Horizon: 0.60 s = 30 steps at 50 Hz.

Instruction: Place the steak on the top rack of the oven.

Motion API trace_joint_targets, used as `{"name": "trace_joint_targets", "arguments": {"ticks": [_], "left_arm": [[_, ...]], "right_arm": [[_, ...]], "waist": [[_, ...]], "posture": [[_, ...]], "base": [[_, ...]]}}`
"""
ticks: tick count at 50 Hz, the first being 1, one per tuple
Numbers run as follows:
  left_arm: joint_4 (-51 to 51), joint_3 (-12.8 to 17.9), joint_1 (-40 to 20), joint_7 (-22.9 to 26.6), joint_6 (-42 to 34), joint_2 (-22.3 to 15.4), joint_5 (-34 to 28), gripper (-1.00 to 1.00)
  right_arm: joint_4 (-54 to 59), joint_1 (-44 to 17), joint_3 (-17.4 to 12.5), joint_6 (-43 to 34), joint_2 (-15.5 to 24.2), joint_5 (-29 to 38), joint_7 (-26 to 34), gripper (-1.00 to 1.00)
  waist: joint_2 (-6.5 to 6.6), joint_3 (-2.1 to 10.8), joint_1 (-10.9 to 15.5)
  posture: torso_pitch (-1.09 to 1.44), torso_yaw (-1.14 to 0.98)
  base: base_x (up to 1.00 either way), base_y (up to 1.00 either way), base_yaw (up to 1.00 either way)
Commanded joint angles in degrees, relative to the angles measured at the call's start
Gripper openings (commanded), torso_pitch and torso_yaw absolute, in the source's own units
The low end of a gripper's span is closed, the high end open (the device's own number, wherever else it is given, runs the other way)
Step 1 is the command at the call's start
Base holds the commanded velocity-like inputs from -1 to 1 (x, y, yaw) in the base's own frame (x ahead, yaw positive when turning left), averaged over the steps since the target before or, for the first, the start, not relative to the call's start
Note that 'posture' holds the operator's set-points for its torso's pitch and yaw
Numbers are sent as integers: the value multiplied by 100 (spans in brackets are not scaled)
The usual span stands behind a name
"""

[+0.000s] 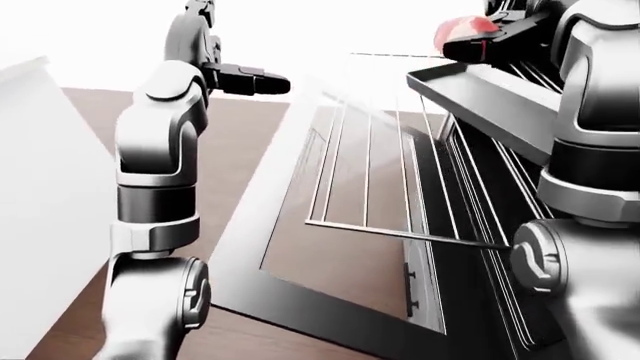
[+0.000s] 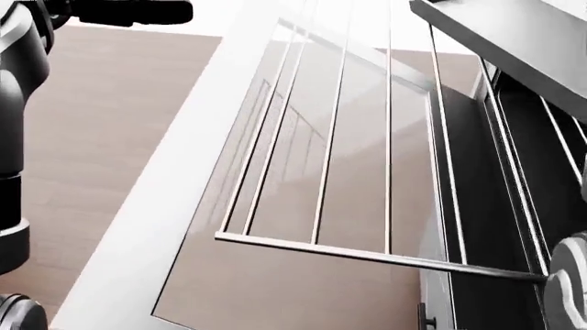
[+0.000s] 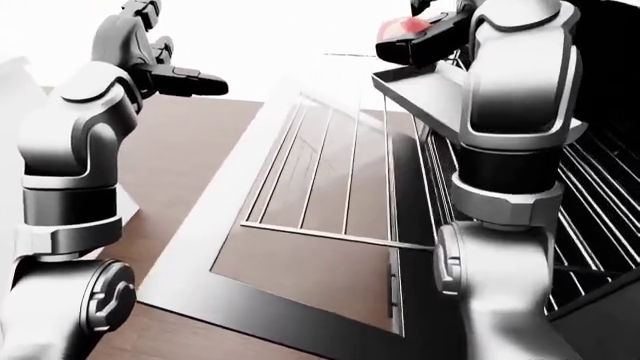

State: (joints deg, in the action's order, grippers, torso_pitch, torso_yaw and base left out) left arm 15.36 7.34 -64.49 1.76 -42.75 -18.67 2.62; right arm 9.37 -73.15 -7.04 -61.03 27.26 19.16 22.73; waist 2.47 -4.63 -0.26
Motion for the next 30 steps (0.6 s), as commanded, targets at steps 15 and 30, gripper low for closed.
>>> {"name": "trace_joint_targets", "arguments": {"ticks": [15,30], "left_arm": [[-93,56,-111,-89,175,-9,-45,100],[-73,76,-83,-102,196,-26,-19,100]], "right_arm": [[1060,-682,-91,857,192,-32,-212,-100],[2257,-1188,-31,1489,362,71,-327,-100]], "waist": [[-522,258,70],[184,429,-47]], "posture": [[0,0],[0,0]], "base": [[0,-4,0],[0,-36,0]]}}
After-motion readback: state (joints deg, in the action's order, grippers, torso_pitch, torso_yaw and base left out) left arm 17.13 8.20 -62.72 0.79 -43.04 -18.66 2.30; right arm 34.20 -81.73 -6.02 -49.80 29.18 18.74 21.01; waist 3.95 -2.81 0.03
